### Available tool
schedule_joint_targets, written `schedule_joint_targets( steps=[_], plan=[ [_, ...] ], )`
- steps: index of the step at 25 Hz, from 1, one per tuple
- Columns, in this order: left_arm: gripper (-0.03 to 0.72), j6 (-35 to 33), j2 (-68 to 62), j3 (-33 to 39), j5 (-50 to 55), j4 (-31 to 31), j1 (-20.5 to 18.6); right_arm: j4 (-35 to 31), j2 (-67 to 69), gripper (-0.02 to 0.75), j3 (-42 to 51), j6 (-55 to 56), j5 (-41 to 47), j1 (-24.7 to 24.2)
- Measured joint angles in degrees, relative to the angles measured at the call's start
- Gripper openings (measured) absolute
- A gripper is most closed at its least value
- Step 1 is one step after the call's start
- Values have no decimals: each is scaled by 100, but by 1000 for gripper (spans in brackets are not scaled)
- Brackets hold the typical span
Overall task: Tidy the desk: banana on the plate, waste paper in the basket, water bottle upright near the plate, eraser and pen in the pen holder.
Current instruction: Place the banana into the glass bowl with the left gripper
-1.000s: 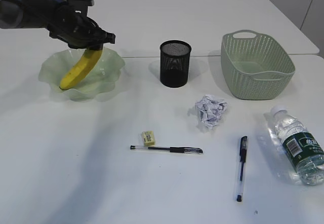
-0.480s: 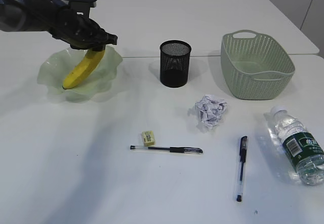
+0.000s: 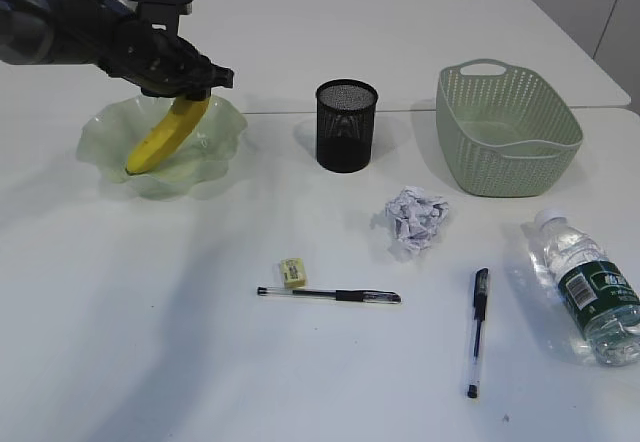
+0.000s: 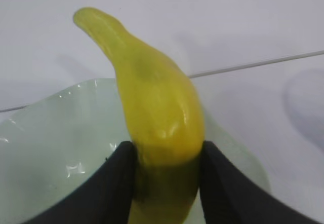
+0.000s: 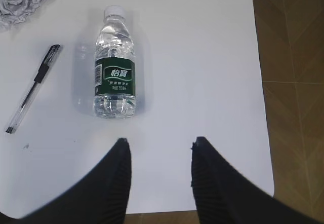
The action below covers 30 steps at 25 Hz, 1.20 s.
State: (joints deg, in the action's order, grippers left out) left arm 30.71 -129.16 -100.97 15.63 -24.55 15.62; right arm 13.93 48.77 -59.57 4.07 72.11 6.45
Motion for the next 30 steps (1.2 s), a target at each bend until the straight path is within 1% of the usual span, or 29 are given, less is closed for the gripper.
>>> schedule_joint_targets(
  steps=[7,13,24,26,30],
  plan=[
    [281,0,-29,0,-177,176,0,0,0,305,0,0,0,0],
    [281,-11,-164,-14,-256,188,0,13,0,305,0,0,0,0],
    [281,0,-205,-14,-245,42,0,128,0,305,0,0,0,0],
    [292,0,-205,-14,-285,42,0,138,0,305,0,0,0,0],
    [341,0,-205,-14,-444,42,0,150,0,305,0,0,0,0]
  ],
)
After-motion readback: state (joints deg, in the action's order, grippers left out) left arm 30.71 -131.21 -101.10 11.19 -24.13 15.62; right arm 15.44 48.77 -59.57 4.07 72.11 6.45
